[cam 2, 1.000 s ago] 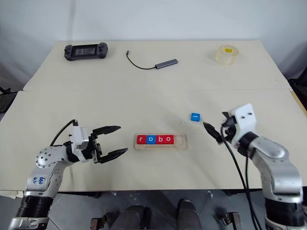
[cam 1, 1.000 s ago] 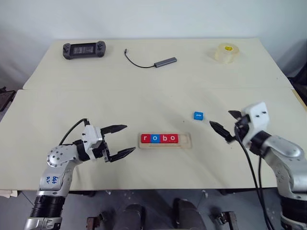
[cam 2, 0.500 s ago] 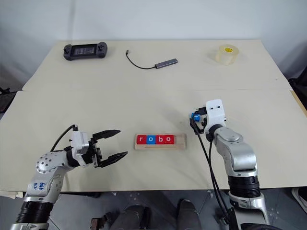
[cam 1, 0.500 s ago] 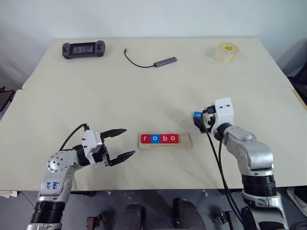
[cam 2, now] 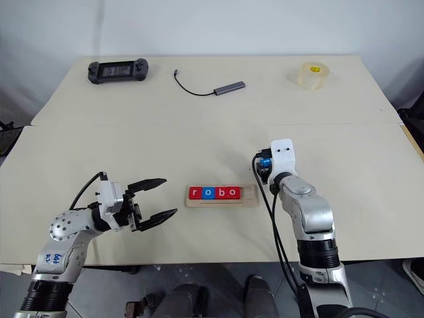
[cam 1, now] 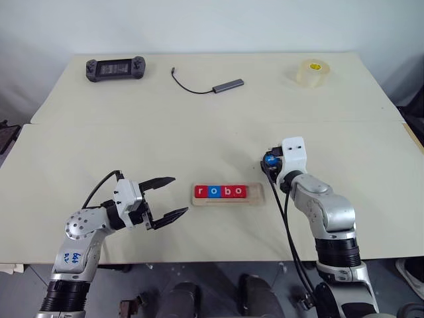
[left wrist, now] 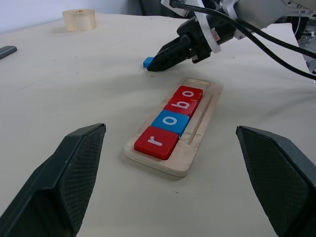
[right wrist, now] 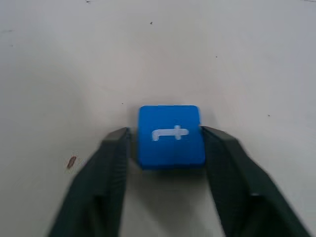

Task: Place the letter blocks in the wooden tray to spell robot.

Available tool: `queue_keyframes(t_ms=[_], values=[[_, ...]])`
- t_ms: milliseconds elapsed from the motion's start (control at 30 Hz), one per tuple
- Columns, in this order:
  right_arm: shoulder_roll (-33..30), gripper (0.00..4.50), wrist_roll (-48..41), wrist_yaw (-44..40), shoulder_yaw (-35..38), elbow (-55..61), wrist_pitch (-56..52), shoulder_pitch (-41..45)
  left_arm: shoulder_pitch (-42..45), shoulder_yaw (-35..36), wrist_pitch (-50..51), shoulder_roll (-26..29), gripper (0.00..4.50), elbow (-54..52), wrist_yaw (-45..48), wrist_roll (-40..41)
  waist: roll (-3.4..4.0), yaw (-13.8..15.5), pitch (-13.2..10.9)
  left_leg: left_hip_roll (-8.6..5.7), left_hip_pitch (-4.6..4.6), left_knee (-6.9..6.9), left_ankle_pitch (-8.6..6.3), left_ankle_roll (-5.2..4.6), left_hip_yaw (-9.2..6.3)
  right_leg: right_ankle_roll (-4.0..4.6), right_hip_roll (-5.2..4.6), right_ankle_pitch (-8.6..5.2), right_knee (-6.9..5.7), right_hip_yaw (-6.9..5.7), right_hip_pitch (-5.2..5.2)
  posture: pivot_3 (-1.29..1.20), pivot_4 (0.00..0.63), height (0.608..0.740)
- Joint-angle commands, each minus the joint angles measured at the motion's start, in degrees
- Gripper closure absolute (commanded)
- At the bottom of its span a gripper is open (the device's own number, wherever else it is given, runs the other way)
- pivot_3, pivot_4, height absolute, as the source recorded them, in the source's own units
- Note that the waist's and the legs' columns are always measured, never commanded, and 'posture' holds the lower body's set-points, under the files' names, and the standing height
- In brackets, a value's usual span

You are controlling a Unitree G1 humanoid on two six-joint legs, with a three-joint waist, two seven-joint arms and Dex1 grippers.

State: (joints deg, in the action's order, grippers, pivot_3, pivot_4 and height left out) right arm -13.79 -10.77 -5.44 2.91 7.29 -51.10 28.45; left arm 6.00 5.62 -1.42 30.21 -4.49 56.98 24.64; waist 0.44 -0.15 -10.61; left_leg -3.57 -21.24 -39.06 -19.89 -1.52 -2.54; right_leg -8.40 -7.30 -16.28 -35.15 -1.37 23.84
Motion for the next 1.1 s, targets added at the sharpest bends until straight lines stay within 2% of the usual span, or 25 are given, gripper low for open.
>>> queue_keyframes(t_ms=[33,133,233,267,367,467,567,733,967,1100], values=[[-2.41,3.04,0.13,-2.15,1.33,-0.67,1.07,-0.17,0.32,0.30,-0.40,0.33,0.00,-1.99,-0.43,0.11,0.00,0.00,0.00,0.00,0.00,0.00,0.00,0.00,0.00,0.00,0.00,0.00,0.00,0.00,0.00,0.00,0.150,0.740],[-5.49,3.04,-1.18,-7.35,0.35,-0.42,2.10,-0.61,0.50,0.17,-0.57,0.18,0.00,-1.80,-0.56,-0.05,0.00,0.04,0.00,-0.02,0.00,0.00,0.00,-0.01,0.00,0.00,-0.01,0.00,0.00,0.00,0.00,0.00,0.150,0.740],[-17.41,3.04,-5.93,-27.55,-4.14,4.26,6.01,-4.93,0.46,0.19,-0.64,0.19,0.00,-1.84,-0.78,-0.13,0.00,0.30,-0.01,-0.04,-0.05,0.02,-0.01,-0.04,-0.02,0.00,-0.01,0.00,0.08,-0.02,0.00,0.00,0.150,0.740],[-20.11,3.04,-6.86,-31.72,-5.06,4.98,7.41,-5.85,0.48,0.18,-0.64,0.20,0.00,-1.81,-0.83,-0.15,0.00,0.25,-0.01,-0.04,-0.06,0.04,-0.03,-0.07,-0.04,0.00,-0.01,0.00,0.11,-0.04,-0.02,0.00,0.150,0.740],[-27.72,3.04,-8.40,-42.47,-5.29,4.21,12.76,-8.15,0.34,0.27,-0.53,0.29,0.00,-1.98,-1.00,-0.09,-0.02,-0.18,-0.01,-0.01,-0.04,0.04,-0.09,-0.16,0.02,-0.01,0.01,0.00,0.23,-0.03,-0.09,0.00,0.150,0.740],[-31.61,3.04,-7.05,-48.59,-5.64,-0.10,19.46,-8.24,0.30,0.27,-0.49,0.27,0.00,-2.03,-1.13,-0.01,-0.03,-0.22,-0.02,0.07,0.00,0.03,-0.10,-0.16,0.13,-0.03,0.03,0.01,0.25,0.00,-0.09,0.00,0.150,0.740],[-34.05,3.04,-3.47,-52.63,-7.04,-6.94,27.94,-6.73,0.20,0.23,-0.49,0.21,0.00,-2.12,-1.20,0.08,-0.03,0.02,-0.02,0.07,0.04,-0.01,-0.09,-0.14,0.13,-0.03,0.02,0.01,0.26,-0.01,-0.13,0.00,0.150,0.740],[-33.32,3.04,0.77,-55.63,-8.28,-16.69,40.06,-2.39,0.04,0.23,-0.51,0.20,0.00,-2.36,-1.20,0.16,-0.03,0.04,-0.02,0.05,0.04,-0.04,-0.09,-0.13,0.12,-0.03,-0.03,0.01,0.26,-0.01,-0.13,0.00,0.150,0.740],[-32.99,3.04,1.76,-58.12,-7.79,-23.70,46.15,0.61,-0.50,0.29,-0.12,0.37,0.00,-3.15,-1.41,0.21,-0.03,0.11,-0.02,0.05,0.02,-0.04,-0.09,-0.12,0.08,-0.03,-0.04,0.01,0.30,-0.06,-0.14,0.00,0.150,0.740],[-32.29,1.74,0.99,-57.52,-6.16,-25.57,47.52,0.94,-0.64,0.17,0.21,0.31,0.00,-3.62,-1.42,0.32,-0.03,0.11,-0.02,0.06,0.02,-0.04,-0.08,-0.12,0.07,-0.03,-0.05,0.01,0.31,-0.07,-0.15,0.00,0.150,0.740]])
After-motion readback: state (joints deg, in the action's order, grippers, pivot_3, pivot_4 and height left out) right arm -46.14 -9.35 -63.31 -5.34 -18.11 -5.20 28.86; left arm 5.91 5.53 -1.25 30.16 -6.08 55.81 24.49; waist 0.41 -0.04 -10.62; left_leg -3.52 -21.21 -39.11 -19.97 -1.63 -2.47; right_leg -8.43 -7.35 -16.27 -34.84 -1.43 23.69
